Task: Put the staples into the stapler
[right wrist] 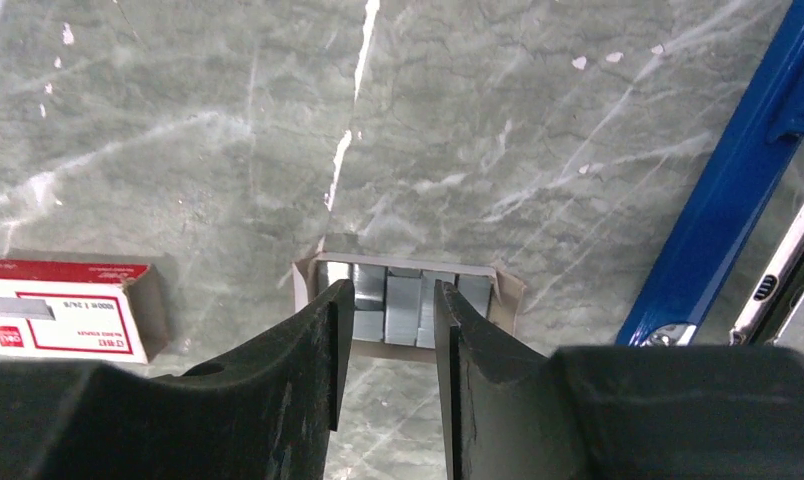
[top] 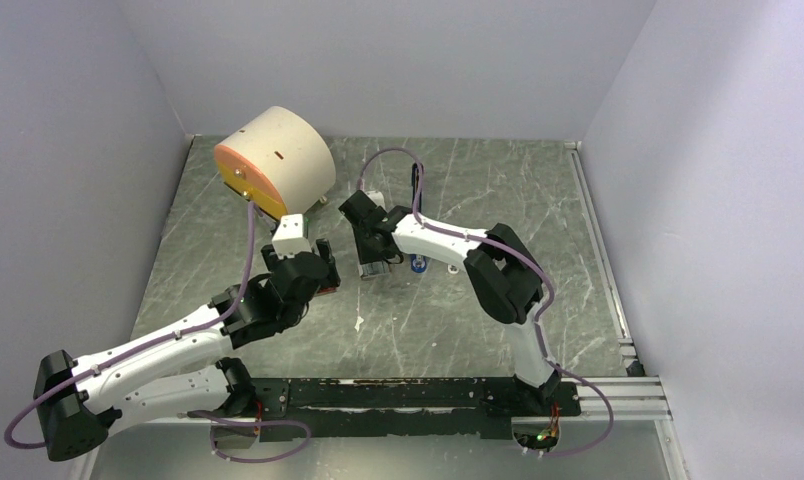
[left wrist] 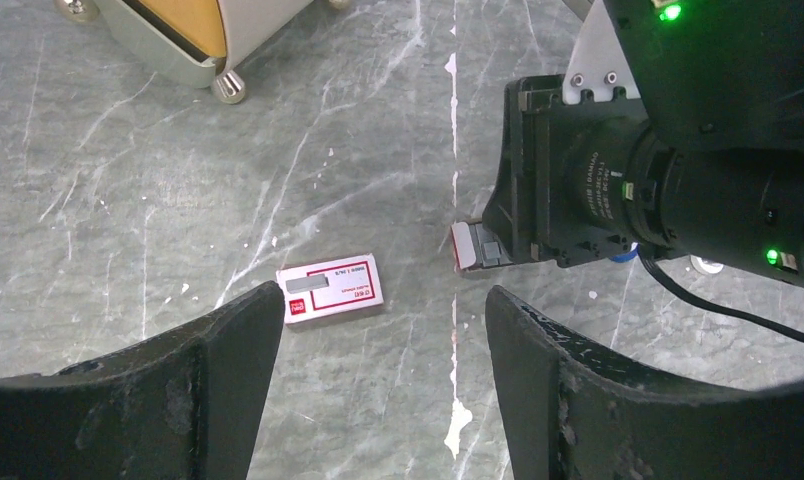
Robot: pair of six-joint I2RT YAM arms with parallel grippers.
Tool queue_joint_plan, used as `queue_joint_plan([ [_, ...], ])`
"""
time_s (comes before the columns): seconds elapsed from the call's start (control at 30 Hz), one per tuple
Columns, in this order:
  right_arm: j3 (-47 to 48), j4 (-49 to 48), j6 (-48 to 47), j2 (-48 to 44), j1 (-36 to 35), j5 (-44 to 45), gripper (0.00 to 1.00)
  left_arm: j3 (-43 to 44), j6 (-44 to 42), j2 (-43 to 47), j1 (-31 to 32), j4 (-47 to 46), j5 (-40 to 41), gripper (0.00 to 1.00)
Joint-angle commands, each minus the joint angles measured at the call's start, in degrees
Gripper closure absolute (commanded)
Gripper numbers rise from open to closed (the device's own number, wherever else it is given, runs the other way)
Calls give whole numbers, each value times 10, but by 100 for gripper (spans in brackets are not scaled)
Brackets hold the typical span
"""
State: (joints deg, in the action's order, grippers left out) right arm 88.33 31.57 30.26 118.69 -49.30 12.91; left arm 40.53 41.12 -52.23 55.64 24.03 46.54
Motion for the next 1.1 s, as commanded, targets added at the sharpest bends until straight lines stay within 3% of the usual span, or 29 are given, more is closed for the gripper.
queue_joint_plan([
  [0.0,26,6,5,24,-3,9,62,-7,5,6,-4,-17,24,22],
  [0.43,21,21,8,23,-3,12,64,-11,17,-2,-4,-14,24,22],
  [0.77,14,23,23,17,-5,24,77,-17,25,2,-4,-10,21,22],
  [1.07,20,4,16,-16,-5,44,80,-17,27,7,-4,-5,21,22],
])
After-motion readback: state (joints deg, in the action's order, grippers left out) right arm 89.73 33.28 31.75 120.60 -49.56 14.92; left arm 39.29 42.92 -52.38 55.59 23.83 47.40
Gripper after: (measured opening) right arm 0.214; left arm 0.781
